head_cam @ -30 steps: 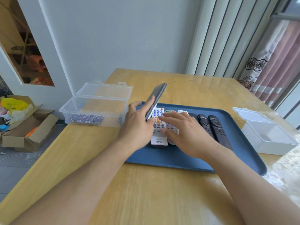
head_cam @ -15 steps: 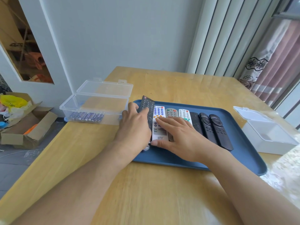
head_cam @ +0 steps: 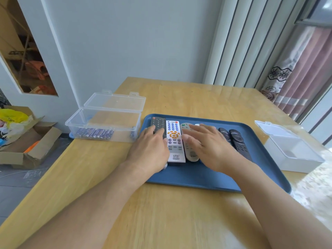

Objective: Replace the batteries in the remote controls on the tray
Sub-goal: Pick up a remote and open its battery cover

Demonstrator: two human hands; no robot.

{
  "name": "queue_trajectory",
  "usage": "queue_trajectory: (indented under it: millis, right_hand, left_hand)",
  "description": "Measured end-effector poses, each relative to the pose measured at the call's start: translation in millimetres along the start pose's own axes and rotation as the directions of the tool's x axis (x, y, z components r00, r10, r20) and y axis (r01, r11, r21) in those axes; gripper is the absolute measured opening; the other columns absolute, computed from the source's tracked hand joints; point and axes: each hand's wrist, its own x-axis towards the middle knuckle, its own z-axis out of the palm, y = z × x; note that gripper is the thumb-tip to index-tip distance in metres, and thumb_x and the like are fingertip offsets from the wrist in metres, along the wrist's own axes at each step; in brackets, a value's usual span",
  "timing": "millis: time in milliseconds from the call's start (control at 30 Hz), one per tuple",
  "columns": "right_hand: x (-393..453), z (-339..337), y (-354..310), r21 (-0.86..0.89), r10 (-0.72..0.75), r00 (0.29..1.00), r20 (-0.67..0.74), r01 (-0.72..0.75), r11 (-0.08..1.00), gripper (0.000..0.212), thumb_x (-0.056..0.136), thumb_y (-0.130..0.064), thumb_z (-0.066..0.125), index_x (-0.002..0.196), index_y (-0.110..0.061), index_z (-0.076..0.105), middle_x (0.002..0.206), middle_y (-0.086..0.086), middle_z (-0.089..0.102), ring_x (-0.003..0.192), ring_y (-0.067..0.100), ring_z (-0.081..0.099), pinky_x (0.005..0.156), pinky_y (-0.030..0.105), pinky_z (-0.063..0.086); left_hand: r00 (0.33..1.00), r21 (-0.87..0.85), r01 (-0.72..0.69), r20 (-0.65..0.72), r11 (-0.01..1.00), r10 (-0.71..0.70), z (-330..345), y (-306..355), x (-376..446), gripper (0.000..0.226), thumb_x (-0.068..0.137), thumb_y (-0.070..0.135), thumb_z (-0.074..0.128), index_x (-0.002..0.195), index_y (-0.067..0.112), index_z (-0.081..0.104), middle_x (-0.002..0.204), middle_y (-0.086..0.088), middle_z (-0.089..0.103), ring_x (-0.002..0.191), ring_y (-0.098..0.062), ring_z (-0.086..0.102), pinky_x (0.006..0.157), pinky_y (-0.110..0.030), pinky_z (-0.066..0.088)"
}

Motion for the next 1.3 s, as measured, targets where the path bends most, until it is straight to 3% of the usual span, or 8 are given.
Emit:
queue_trajectory:
  millis: [67, 167, 267, 500, 900, 1133, 1200, 1300]
  right_hand:
    - [2, -7, 16, -0.161, 0.215, 0.973, -0.084, -0.226, 0.961, 0.068, 0.097, -0.071, 0.016, 0.156, -0.038, 0.028, 0.166, -0.003, 0.022, 0.153, 0.024, 0.008, 0.123, 0.051, 0.006]
    - [6, -6, 33, -0.187, 0.443, 0.896, -0.019, -0.439, 0.879, 0.08, 0.092, -0.079, 0.013, 0.159, -0.037, 0.012, 0.169, -0.002, 0.004, 0.155, 0.03, -0.006, 0.12, 0.064, 0.0]
    - [10, 4, 35, -0.15, 0.459, 0.887, 0.052, -0.447, 0.882, 0.084, 0.087, -0.084, 0.011, 0.158, -0.039, 0.011, 0.168, -0.003, 0.003, 0.154, 0.03, -0.005, 0.116, 0.068, 0.002]
    - [12, 13, 23, -0.169, 0.473, 0.881, 0.017, -0.464, 0.87, 0.082, 0.089, -0.081, 0.009, 0.159, -0.037, 0.009, 0.169, 0.004, -0.004, 0.154, 0.033, -0.008, 0.116, 0.068, -0.002]
    - [13, 15, 18, -0.142, 0.467, 0.884, 0.029, -0.458, 0.877, 0.08, 0.092, -0.078, 0.007, 0.16, -0.034, 0.004, 0.169, 0.007, -0.006, 0.154, 0.034, -0.012, 0.117, 0.067, -0.006]
    - [12, 11, 15, -0.071, 0.44, 0.898, 0.004, -0.438, 0.896, 0.077, 0.096, -0.073, 0.011, 0.16, -0.031, 0.01, 0.169, 0.006, -0.004, 0.154, 0.033, -0.01, 0.119, 0.065, -0.004]
    - [10, 11, 13, -0.087, 0.367, 0.929, -0.054, -0.37, 0.925, 0.076, 0.097, -0.072, 0.014, 0.16, -0.03, 0.015, 0.169, 0.004, -0.001, 0.154, 0.031, -0.01, 0.121, 0.06, -0.006]
    - [5, 9, -1, -0.101, 0.044, 0.993, -0.111, -0.055, 0.993, 0.07, 0.098, -0.069, 0.024, 0.156, -0.031, 0.03, 0.167, -0.003, 0.017, 0.156, 0.022, 0.0, 0.124, 0.049, -0.008]
  left_hand:
    - [0.999, 0.028, -0.028, 0.016, 0.999, 0.028, 3, -1, 2, 0.052, 0.109, 0.04, 0.031, 0.158, 0.021, 0.028, 0.165, -0.002, 0.024, 0.153, -0.018, 0.018, 0.118, -0.035, 0.022]
    - [0.997, 0.053, -0.049, 0.067, 0.997, 0.045, 11, -3, 4, 0.063, 0.105, 0.057, 0.027, 0.161, 0.029, 0.019, 0.17, 0.001, 0.01, 0.157, -0.017, 0.003, 0.126, -0.042, 0.011]
    - [0.991, 0.071, -0.069, 0.118, 0.995, 0.06, 15, -5, 5, 0.071, 0.101, 0.066, 0.024, 0.161, 0.031, 0.014, 0.171, 0.002, 0.002, 0.157, -0.017, -0.005, 0.127, -0.042, 0.004]
    - [0.983, 0.132, -0.104, 0.167, 0.986, 0.081, 12, -13, 10, 0.08, 0.096, 0.073, 0.026, 0.162, 0.03, 0.009, 0.171, 0.0, -0.002, 0.157, -0.019, -0.008, 0.127, -0.041, 0.001]
    - [0.978, 0.151, -0.089, 0.2, 0.984, 0.058, 9, -15, 12, 0.076, 0.1, 0.068, 0.023, 0.162, 0.029, 0.005, 0.17, -0.002, -0.009, 0.155, -0.018, -0.016, 0.127, -0.042, -0.004]
    - [0.978, 0.123, -0.086, 0.202, 0.989, 0.06, 10, -13, 12, 0.063, 0.107, 0.051, 0.021, 0.162, 0.026, 0.004, 0.17, -0.003, -0.011, 0.155, -0.019, -0.017, 0.127, -0.04, -0.005]
    - [0.98, 0.112, -0.085, 0.188, 0.99, 0.063, 9, -13, 12, 0.06, 0.109, 0.044, 0.022, 0.162, 0.024, 0.005, 0.17, -0.003, -0.01, 0.156, -0.018, -0.015, 0.127, -0.038, -0.004]
    - [0.987, 0.073, -0.085, 0.145, 0.994, 0.074, 6, -13, 12, 0.057, 0.11, 0.031, 0.027, 0.162, 0.018, 0.008, 0.171, -0.002, -0.002, 0.157, -0.018, -0.009, 0.127, -0.038, 0.002]
